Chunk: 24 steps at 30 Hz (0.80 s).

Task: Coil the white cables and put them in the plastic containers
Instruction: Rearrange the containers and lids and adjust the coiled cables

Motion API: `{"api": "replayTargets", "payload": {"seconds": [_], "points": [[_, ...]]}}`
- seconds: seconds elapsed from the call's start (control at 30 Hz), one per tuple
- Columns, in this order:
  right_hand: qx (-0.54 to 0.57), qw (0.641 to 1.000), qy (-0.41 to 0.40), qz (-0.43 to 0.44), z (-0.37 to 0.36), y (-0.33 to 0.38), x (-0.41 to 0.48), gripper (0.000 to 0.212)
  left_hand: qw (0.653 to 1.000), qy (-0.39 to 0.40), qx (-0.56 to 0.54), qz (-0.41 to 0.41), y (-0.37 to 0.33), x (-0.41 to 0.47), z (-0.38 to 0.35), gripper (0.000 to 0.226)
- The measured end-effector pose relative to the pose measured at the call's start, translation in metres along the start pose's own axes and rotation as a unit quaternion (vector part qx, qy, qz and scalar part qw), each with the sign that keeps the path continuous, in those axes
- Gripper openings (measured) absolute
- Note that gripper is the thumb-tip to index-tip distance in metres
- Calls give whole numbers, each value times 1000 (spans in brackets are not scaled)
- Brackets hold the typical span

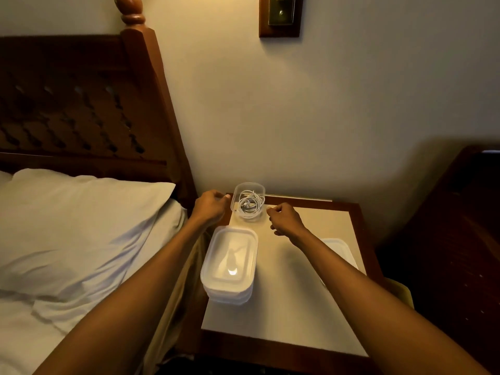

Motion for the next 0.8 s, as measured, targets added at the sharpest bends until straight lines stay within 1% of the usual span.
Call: {"api": "replayTargets", "payload": {"seconds": [0.1,0.2,0.3,0.33,0.4,0.47,0.53,0.6,0.73,0.8], "points": [[-25,1000,-7,-13,-7,-3,44,37,998,40,15,40,6,34,-12,41],[-43,999,-21,-21,-15,-9,81,34,995,67,29,73,16,65,-27,42],[-39,998,-36,-27,-19,-19,112,38,991,97,24,93,22,86,-40,46],[-29,998,-38,-31,-21,-22,120,37,989,105,7,102,22,89,-43,45],[7,999,-34,-40,-26,-29,133,33,984,117,-57,118,22,94,-49,34],[81,995,-26,-46,-29,-30,134,26,978,122,-111,126,21,97,-52,21],[130,990,-29,-47,-28,-29,131,20,979,120,-110,123,21,100,-52,10],[160,985,-41,-43,-21,-29,125,19,982,112,-101,114,15,98,-49,12],[234,971,-38,-20,7,-23,98,11,988,124,-72,65,-20,80,-32,2],[247,968,-44,-3,30,-19,73,12,989,139,-45,39,-43,62,-24,10]]}}
Point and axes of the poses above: each hand's wrist, its own x-axis towards the middle knuckle, its own z-axis out of the back of the hand, y = z × x, the point moved 1 cm from there along x, towards the middle knuckle, and after that the axes turned 9 degrees about y, right-handed, at the moved point
